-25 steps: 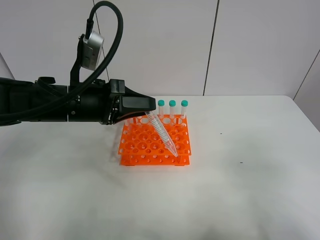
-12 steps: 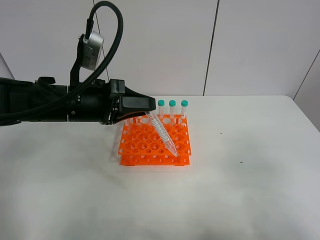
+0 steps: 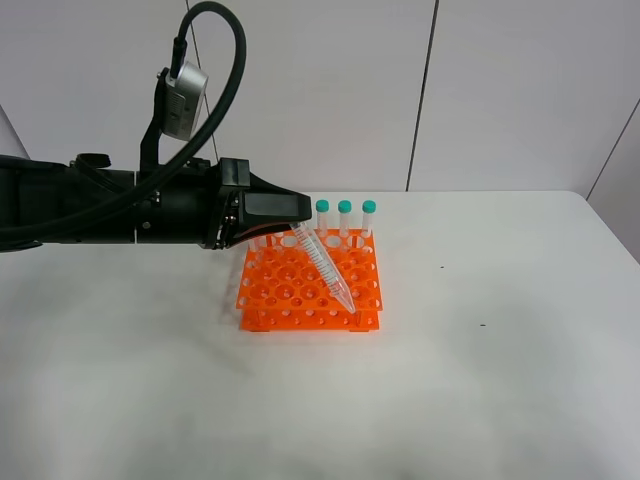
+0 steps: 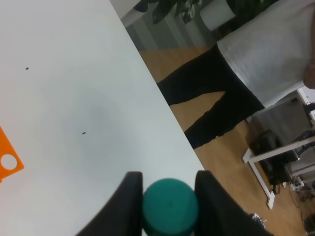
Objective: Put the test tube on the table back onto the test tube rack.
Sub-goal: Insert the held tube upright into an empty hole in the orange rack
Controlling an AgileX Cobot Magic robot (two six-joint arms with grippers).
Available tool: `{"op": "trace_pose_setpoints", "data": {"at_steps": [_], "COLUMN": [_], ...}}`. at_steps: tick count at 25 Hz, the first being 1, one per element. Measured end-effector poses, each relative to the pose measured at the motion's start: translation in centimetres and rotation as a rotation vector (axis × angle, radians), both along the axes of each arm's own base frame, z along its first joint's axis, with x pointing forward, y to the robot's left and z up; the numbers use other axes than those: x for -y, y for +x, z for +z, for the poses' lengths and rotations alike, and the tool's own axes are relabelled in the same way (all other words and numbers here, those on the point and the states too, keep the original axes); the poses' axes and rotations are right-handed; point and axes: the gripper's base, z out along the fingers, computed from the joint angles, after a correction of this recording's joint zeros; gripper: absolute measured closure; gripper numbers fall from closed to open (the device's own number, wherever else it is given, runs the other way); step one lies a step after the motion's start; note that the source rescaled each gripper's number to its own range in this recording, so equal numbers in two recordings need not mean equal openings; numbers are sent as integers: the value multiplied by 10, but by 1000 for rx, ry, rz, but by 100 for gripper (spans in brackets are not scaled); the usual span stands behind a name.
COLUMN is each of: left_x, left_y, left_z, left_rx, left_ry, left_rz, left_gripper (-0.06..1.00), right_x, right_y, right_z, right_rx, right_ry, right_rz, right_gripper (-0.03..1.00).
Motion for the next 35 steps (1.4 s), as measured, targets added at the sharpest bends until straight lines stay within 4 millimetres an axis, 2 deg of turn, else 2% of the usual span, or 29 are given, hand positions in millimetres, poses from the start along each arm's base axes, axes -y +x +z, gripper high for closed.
{"op": "trace_pose_setpoints", "data": {"at_steps": [5, 9, 15, 19, 23, 30, 35], "left_x": [-2, -7, -20, -33, -44, -55, -46], "left_y": [-3, -16, -47, -64, -67, -60, -46], "left_z": [8, 33, 77, 96, 97, 76, 75], "left_rx": [13, 88, 248, 361, 473, 537, 643], "left_ry": [-14, -51, -118, -83, 82, 483, 554], "left_rz": [8, 9, 15, 76, 137, 207, 328], "left_gripper": [94, 94, 94, 94, 94, 94, 94], "right_x": [0, 0, 0, 0, 0, 0, 0], "right_y": [0, 0, 0, 0, 0, 0, 0], "right_z": [0, 0, 0, 0, 0, 0, 0], "right_rx": [0, 0, 0, 0, 0, 0, 0], "right_ry": [0, 0, 0, 0, 0, 0, 0], "right_rz": [0, 0, 0, 0, 0, 0, 0], "right_gripper": [3, 3, 3, 4, 4, 4, 4]}}
